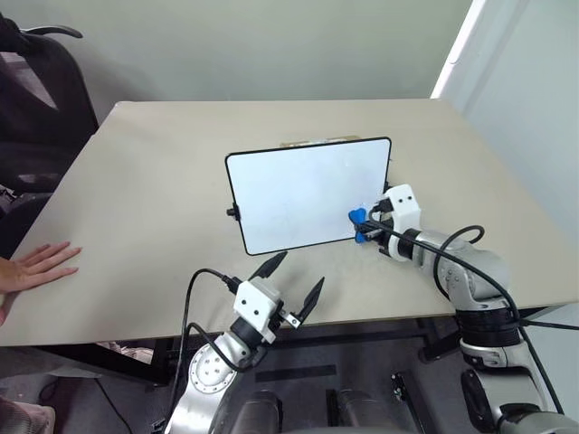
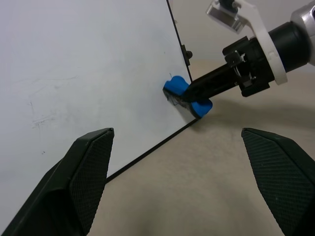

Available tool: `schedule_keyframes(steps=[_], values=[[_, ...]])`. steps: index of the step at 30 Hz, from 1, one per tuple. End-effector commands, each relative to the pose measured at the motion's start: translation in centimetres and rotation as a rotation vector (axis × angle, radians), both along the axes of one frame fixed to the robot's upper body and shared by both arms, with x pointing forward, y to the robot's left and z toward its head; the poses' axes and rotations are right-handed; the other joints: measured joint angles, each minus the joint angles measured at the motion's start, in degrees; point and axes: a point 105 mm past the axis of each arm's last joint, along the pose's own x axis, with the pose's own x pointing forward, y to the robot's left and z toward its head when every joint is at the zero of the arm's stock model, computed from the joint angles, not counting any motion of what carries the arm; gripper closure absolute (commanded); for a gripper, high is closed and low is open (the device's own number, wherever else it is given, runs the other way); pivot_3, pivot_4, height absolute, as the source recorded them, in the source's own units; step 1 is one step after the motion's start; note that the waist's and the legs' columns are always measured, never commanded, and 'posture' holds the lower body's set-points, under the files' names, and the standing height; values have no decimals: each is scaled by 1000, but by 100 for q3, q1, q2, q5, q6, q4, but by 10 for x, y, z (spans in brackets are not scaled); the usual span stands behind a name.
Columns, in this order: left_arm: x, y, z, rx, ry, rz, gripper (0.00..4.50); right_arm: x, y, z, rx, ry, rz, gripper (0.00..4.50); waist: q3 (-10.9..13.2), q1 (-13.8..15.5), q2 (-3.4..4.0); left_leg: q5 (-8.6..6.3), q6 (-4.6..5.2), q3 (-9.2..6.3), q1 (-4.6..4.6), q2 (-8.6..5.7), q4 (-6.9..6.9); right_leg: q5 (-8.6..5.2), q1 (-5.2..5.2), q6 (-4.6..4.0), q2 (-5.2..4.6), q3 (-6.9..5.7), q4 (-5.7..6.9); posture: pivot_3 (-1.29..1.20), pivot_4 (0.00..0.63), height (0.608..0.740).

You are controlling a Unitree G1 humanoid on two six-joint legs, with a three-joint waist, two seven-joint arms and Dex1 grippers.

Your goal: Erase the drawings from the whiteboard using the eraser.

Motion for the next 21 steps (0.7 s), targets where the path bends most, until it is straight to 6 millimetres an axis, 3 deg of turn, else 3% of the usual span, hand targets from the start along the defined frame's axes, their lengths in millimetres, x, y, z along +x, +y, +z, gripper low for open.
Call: schedule_keyframes(steps=[1, 11, 21], values=[[-4, 0, 16, -21, -54, -6, 0, -2, 2, 2, -12, -9, 9, 4279, 0, 1, 0, 0, 0, 0, 0, 0, 0, 0, 0, -1, 0, 0, 0, 0, 150, 730], [-3, -1, 15, -19, -52, -3, 0, 9, -17, 13, -11, -38, -53, 4279, 1, 2, -2, -4, -7, 1, -1, 0, 0, -1, 1, -4, 0, 1, -1, 0, 150, 730], [-2, -1, 15, -18, -50, -3, 0, 16, -30, 42, 20, -132, -97, 4279, 3, -1, -2, -24, -39, 1, -19, 0, 0, 20, -5, -29, 0, 0, 2, 0, 150, 730]])
